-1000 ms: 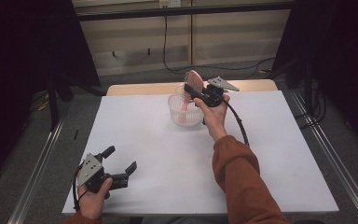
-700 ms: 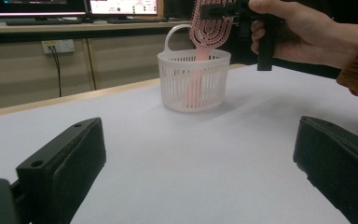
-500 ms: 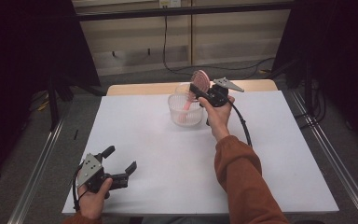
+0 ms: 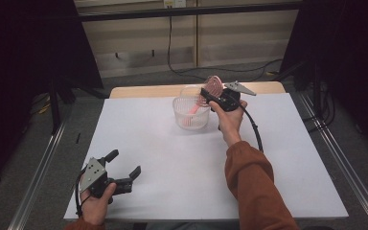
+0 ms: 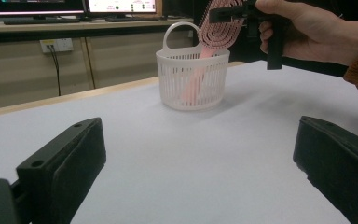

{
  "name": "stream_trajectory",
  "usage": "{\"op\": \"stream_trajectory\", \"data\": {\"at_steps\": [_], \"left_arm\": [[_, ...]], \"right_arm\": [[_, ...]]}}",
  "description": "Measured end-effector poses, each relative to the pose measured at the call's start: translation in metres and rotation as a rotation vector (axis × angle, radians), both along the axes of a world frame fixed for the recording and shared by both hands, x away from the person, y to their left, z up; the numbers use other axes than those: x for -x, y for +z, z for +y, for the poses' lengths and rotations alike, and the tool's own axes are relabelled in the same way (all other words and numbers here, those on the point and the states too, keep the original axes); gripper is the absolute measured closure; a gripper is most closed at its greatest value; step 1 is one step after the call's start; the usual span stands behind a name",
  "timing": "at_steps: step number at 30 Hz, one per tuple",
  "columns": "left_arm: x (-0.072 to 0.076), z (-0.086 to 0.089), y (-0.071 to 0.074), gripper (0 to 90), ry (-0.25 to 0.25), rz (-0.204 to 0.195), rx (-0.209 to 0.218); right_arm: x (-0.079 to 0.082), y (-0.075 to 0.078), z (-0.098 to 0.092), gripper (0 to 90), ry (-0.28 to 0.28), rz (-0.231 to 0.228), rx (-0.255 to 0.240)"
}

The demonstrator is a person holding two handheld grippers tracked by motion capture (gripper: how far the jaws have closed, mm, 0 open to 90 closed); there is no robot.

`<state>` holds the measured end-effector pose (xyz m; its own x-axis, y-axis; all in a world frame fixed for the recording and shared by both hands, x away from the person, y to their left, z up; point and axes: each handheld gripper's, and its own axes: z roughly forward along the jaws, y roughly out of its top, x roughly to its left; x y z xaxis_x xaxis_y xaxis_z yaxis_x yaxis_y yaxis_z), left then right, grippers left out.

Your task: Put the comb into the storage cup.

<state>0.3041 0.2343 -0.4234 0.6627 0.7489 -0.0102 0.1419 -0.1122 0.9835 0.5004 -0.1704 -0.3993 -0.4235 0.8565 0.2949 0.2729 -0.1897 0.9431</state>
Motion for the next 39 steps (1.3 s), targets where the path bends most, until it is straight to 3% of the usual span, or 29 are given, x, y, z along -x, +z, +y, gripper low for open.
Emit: {"op": "stream_trajectory", "data": {"at_steps": [10,15,25,39], "left_arm": [[-0.0006,0.0001,-0.0002,2.4,-0.003,0.001,0.001],[-0.0008,-0.0001,-0.0005,2.4,-0.003,0.005,0.007],[-0.0013,0.0001,-0.0008,2.4,-0.007,0.011,0.010],[-0.0015,0.0003,-0.0009,2.4,-0.005,0.010,0.007]], "right_arm": [[-0.0026,-0.0043,0.0011,52.7,0.007,0.018,0.007],[-0.0011,-0.0045,0.0028,51.6,0.014,0.011,0.053],[-0.0025,-0.0047,-0.0008,48.9,0.007,0.019,0.050],[-0.0033,-0.0054,-0.0059,30.3,-0.006,0.053,0.046]]}}
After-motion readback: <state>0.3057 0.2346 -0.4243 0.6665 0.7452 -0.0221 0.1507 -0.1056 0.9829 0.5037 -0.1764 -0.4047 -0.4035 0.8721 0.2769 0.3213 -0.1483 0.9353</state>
